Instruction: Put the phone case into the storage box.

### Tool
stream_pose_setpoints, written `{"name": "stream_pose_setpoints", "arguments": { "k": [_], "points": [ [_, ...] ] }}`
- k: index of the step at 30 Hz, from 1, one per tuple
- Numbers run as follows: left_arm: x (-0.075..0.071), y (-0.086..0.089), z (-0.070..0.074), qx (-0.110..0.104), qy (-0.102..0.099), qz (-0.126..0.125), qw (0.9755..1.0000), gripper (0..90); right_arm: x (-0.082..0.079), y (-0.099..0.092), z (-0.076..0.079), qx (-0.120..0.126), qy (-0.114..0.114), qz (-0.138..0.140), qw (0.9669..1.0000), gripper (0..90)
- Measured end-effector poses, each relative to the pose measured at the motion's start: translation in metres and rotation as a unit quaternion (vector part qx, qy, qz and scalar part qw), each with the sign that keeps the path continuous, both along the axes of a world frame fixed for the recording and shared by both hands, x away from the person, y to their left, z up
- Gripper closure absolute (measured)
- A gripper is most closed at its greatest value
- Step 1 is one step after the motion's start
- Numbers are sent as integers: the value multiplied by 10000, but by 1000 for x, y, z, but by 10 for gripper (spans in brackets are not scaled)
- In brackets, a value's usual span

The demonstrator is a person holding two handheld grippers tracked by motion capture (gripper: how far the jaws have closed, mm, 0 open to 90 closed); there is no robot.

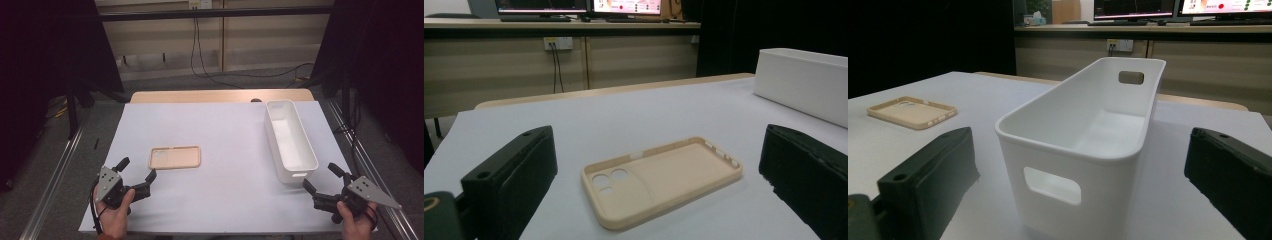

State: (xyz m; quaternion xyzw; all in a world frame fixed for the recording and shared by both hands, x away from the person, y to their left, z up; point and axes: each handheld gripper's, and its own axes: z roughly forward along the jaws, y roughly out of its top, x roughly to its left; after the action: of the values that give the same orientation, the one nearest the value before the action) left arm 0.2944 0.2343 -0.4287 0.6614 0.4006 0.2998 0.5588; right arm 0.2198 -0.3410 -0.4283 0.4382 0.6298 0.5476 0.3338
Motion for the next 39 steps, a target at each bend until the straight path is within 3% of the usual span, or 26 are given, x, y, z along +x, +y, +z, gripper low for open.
{"name": "stream_pose_setpoints", "arguments": {
  "k": [11, 39],
  "points": [
    [1, -3, 1, -24, 29, -26, 10000, 25, -2, 0, -1, -6, 0, 26, 10000, 0],
    [7, -23, 3, -48, 143, -416, 9990, 27, -4, 2, -1, -31, 63, 58, 10000, 0]
  ]
}}
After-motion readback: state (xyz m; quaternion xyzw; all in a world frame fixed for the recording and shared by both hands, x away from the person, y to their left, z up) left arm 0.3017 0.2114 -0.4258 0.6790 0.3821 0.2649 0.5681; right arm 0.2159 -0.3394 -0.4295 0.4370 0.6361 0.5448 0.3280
